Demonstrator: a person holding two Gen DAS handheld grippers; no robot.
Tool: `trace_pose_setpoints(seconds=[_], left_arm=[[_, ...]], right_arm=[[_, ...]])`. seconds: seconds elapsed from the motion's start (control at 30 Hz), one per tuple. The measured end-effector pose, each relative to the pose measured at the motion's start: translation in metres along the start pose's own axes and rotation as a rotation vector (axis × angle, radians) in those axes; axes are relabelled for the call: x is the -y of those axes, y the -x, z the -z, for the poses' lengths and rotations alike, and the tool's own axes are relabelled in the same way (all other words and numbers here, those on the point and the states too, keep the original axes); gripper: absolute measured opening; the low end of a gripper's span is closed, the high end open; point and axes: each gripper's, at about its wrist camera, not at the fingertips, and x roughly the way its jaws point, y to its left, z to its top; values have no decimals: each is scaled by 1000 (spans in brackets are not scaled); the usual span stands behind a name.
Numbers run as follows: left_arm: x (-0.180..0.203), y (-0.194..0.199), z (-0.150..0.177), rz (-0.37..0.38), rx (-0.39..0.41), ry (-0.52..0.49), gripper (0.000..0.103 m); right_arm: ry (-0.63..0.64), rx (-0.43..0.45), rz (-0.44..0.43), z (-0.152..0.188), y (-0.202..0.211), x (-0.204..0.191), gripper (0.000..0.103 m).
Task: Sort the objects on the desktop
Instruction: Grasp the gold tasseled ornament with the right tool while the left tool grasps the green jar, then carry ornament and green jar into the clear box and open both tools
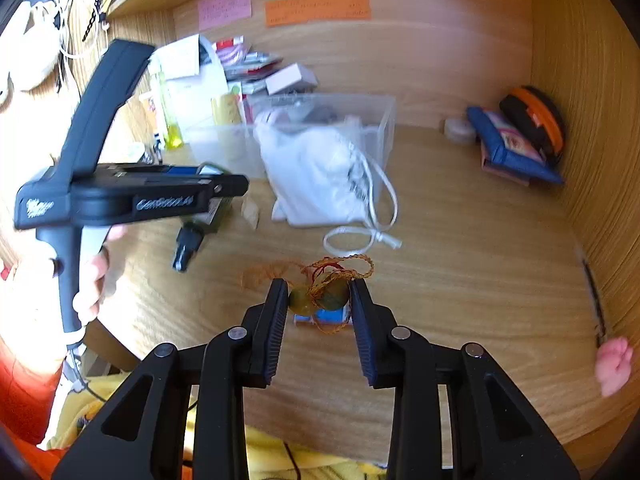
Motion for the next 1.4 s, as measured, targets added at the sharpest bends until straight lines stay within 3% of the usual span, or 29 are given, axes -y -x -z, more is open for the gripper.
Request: trace_pose_setpoints(seconds=[0.5, 0.93, 1.4], left_arm=[[-14, 29, -12, -9, 61, 16, 41], [-44, 49, -33, -21, 109, 59, 41], [-67, 67, -76, -46, 173, 70, 41]], right_arm=[[56, 116, 75, -63, 8, 16, 29], [105, 170, 55, -117, 2, 14, 29], [148, 216, 56, -175, -12, 9, 29]])
